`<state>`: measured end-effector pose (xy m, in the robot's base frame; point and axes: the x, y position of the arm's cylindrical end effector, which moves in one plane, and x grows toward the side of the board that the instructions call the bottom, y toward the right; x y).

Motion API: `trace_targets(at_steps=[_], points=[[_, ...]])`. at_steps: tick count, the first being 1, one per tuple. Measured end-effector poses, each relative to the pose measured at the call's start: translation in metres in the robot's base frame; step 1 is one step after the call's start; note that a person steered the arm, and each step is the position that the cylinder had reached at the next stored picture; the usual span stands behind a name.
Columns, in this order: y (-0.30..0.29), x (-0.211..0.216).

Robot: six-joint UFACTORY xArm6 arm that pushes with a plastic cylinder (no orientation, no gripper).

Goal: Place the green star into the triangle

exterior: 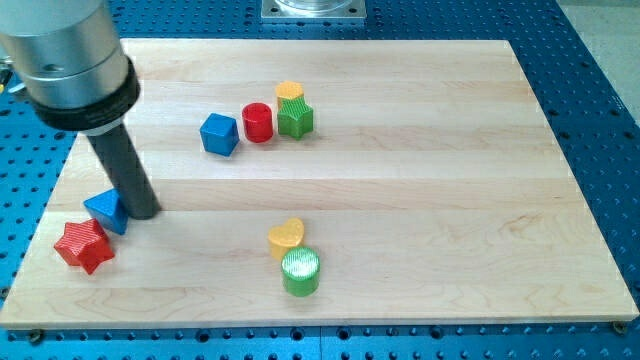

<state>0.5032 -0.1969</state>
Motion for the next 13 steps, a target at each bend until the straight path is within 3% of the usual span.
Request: trace_targets(at_steps=[1,3,4,5,6,7,10,12,13], points=[[0.031,-0.030],[0.243,-0.141],[0.216,-0.175],[0.146,-0.155],[0.149,-0.156],[0.228,-0.157],[0.103,-0.084],[0.088,-0.122],[0.052,-0.092]])
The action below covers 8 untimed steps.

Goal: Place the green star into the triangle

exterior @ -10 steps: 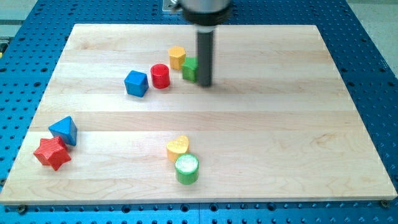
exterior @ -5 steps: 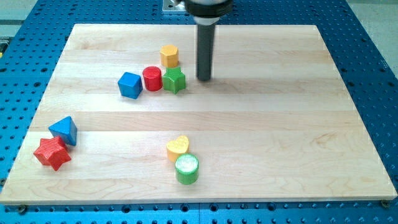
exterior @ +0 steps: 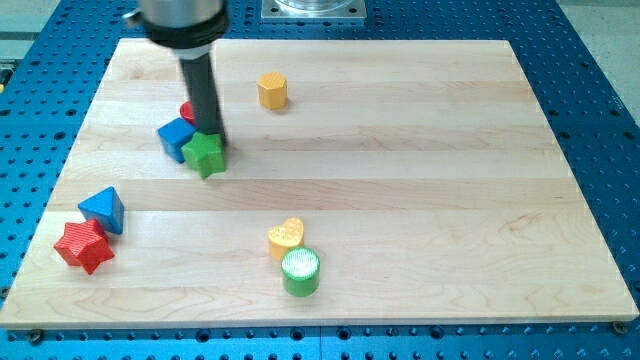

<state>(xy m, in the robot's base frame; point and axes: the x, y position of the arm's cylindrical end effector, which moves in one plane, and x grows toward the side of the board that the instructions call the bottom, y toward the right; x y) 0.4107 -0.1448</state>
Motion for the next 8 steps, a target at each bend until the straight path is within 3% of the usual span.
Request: trace_targets(at_steps=[1,3,4,5,6,8], points=[[-0.028,0.037],[0.071,0.037],[0.041,0.082],[-0.014,0.098],[0.029,0.061],[-0.063,0.061]])
